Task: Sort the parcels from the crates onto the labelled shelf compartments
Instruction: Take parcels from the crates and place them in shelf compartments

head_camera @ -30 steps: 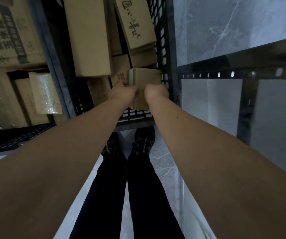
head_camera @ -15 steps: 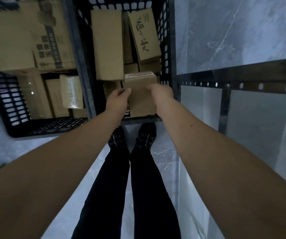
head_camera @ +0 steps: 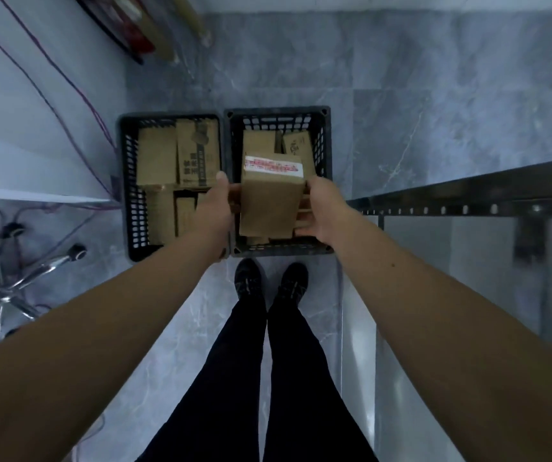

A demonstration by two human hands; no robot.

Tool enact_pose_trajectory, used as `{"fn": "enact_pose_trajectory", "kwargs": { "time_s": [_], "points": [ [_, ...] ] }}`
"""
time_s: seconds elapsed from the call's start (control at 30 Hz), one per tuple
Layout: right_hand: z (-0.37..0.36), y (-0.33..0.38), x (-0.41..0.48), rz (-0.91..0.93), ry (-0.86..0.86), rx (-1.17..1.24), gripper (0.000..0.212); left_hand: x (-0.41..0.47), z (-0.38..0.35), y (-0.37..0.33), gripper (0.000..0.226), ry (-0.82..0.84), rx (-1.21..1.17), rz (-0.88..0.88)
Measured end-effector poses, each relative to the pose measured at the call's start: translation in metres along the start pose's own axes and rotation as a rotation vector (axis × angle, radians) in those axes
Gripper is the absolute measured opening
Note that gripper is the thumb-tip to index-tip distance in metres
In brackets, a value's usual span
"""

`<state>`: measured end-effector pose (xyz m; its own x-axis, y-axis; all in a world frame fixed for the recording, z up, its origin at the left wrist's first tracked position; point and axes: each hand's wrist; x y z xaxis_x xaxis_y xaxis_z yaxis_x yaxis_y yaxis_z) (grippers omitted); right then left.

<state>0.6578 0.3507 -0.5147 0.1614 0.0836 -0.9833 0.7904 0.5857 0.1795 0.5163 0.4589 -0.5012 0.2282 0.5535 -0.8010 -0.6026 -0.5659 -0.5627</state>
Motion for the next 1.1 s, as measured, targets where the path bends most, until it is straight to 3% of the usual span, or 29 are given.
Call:
{"fn": "enact_pose_trajectory", "kwargs": {
  "time_s": [0.13, 0.3, 0.63, 0.83, 0.97, 1.1],
  "points": [
    [-0.007, 0.036, -0.074, 0.098, -0.057, -0.008, 0.035, -0.05, 0.027, -0.054, 0.061, -0.035, -0.002, -0.166],
    [-0.015, 0.077, -0.159, 0.294, 0.028, 0.054, 0.017, -0.103, 0.054, -0.116, 0.046, -0.031, -0.086, -0.36],
    [-0.021, 0.124, -0.296, 0.629, 0.153, 0.0, 0.011, -0.203, 0.097, -0.205, 0.041, -0.054, -0.121, -0.69],
    [-0.024, 0.128, -0.357, 0.756, 0.147, -0.036, 0.014, -0.246, 0.114, -0.236, 0.03, -0.036, -0.155, -0.831],
    [-0.026, 0.129, -0.396, 0.817, 0.103, -0.078, 0.03, -0.26, 0.123, -0.257, 0.03, -0.01, -0.189, -0.879],
    [-0.029, 0.129, -0.433, 0.866, 0.07, 0.005, 0.034, -0.273, 0.132, -0.281, 0.019, 0.075, -0.184, -0.948]
  ]
}}
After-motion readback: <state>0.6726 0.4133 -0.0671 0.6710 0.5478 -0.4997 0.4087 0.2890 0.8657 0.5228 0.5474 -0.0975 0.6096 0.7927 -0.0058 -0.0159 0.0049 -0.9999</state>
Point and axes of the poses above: each hand's wrist, its own x-axis towards the middle knuckle, its own z-axis out of the back of the hand, y = z × x, and after that the axes turned 6 degrees about -z, right-handed
